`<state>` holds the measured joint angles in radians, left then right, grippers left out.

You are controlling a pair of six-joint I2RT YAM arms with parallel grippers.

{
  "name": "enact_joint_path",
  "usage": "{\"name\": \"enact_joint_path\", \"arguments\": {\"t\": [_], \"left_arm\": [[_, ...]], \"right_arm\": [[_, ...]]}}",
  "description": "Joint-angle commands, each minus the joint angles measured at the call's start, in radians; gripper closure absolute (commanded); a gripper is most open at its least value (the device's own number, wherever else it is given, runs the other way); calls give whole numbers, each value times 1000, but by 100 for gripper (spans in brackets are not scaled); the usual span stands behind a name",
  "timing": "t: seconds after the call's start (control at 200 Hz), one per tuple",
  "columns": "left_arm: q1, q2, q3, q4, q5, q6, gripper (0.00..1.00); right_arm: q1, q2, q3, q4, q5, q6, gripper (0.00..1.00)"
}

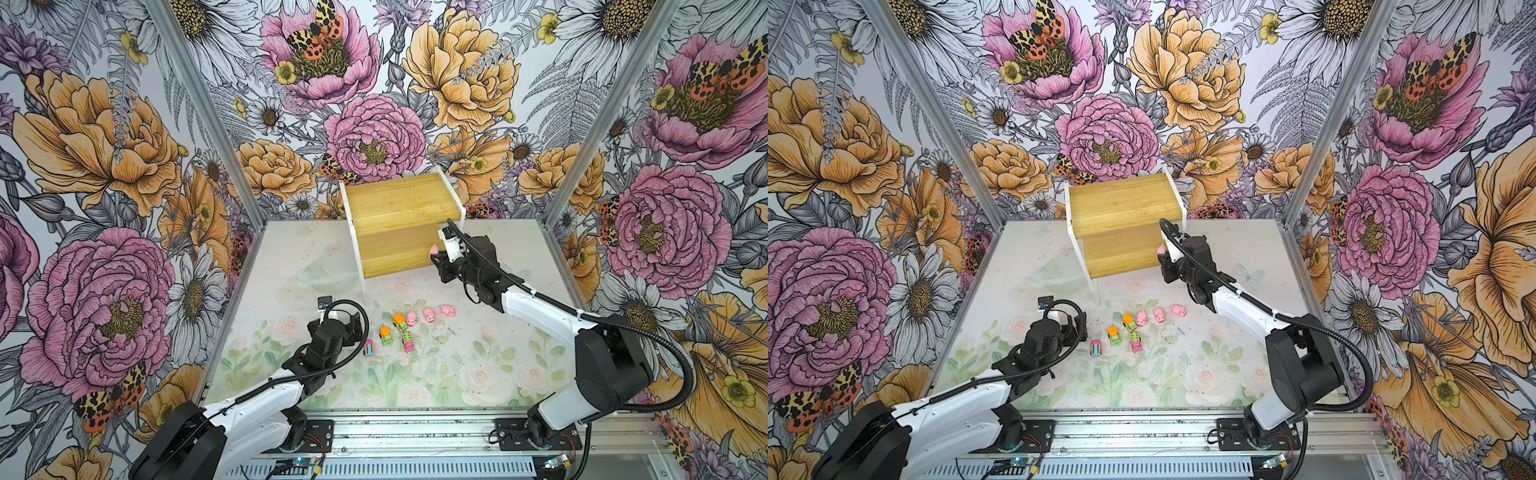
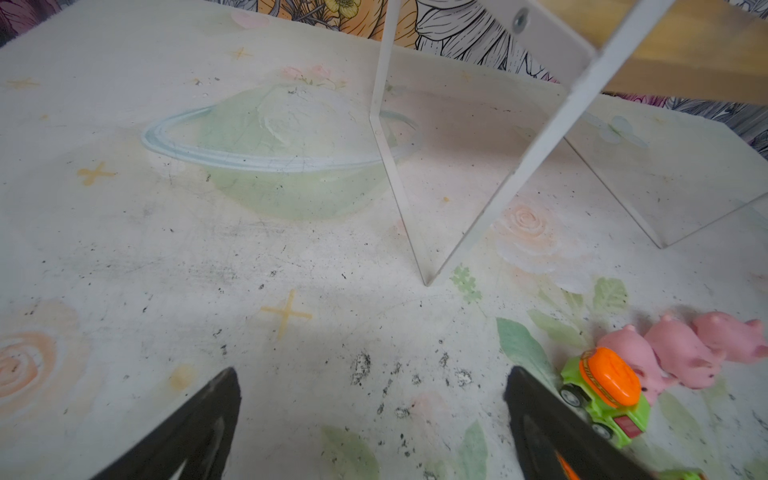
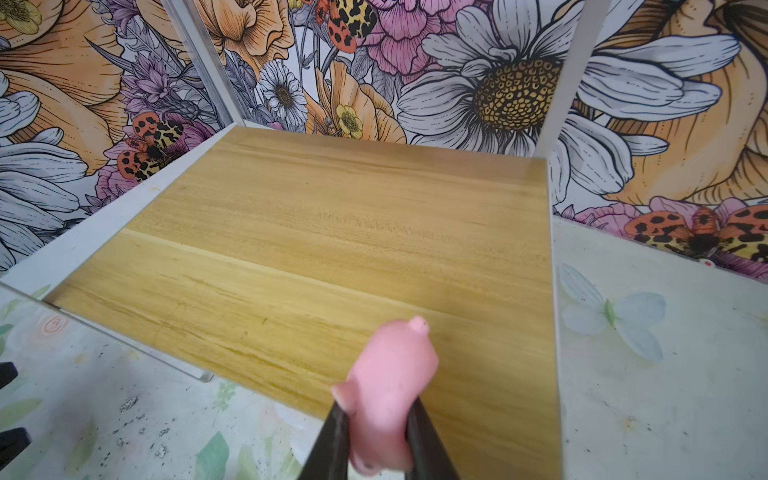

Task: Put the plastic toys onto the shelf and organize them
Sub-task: 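Carry the pig to the lower shelf and open the right gripper, then return the right gripper to the pigs and grasp another pink pig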

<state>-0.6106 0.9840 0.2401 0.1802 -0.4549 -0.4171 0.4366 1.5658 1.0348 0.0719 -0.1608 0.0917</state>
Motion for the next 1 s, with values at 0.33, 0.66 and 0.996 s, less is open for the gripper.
{"name": "enact_joint_path", "arguments": {"t": [0.33,0.66,0.996], "left_arm": [[8,34,47,2,21,-1,1],[8,53,57,2,19,-3,1],[9,62,61,4,19,3,1]], "right_arm": [[-8,63,57,26,62,-57,74],[-14,88,71,33,87,-70,58],[-13,-2,30,26,81,-64,44]]}}
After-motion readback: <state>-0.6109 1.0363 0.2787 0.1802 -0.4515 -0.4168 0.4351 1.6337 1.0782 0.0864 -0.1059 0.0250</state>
